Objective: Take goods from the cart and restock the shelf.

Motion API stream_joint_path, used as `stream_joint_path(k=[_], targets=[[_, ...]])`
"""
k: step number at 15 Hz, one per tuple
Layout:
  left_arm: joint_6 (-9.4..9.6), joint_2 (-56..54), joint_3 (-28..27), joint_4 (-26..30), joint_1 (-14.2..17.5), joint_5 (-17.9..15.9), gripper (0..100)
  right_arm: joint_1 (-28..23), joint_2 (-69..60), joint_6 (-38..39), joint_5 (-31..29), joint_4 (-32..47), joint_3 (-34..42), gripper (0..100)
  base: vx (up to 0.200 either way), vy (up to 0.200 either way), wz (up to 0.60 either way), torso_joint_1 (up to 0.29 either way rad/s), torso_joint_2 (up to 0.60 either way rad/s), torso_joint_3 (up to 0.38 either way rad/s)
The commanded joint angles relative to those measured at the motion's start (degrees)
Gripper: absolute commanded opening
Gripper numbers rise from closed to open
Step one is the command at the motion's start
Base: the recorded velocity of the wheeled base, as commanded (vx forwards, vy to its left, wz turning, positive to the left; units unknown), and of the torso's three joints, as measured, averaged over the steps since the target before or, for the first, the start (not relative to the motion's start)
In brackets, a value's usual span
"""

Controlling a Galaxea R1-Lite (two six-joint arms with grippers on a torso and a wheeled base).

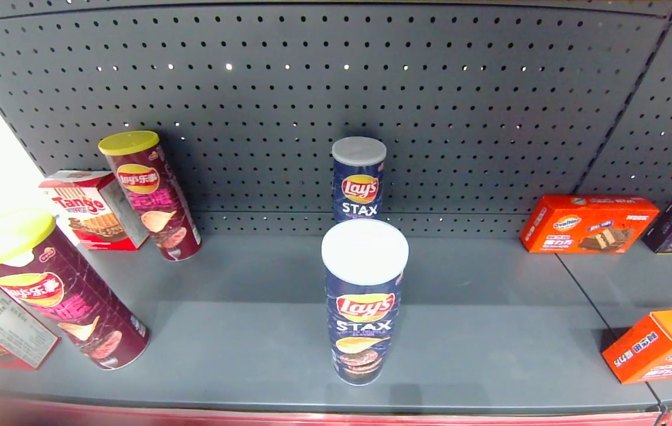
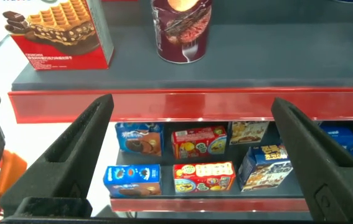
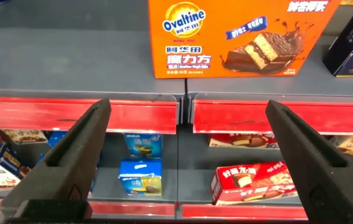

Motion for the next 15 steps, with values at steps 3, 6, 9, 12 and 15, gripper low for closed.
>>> stream_joint_path(k=[3, 6, 9, 12, 15], targets=[[0.0, 0.0, 0.0, 0.0, 0.0, -0.1, 100, 0.0, 0.1, 0.0, 0.0, 0.0, 0.0, 100, 0.0, 0.0, 0.0, 0.0, 0.0, 0.0], [0.0, 0.0, 0.0, 0.0, 0.0, -0.1, 100, 0.0, 0.1, 0.0, 0.0, 0.0, 0.0, 100, 0.0, 0.067, 0.0, -0.001, 0.0, -0.001], [0.0, 0.0, 0.0, 0.0, 0.0, -0.1, 100, 0.0, 0.1, 0.0, 0.0, 0.0, 0.0, 100, 0.0, 0.0, 0.0, 0.0, 0.0, 0.0], [0.0, 0.0, 0.0, -0.1, 0.0, -0.1, 100, 0.0, 0.1, 0.0, 0.0, 0.0, 0.0, 100, 0.0, 0.067, 0.0, -0.004, 0.0, 0.001], [0.0, 0.0, 0.0, 0.0, 0.0, -0.1, 100, 0.0, 0.1, 0.0, 0.0, 0.0, 0.0, 100, 0.0, 0.067, 0.0, 0.001, 0.0, 0.002]])
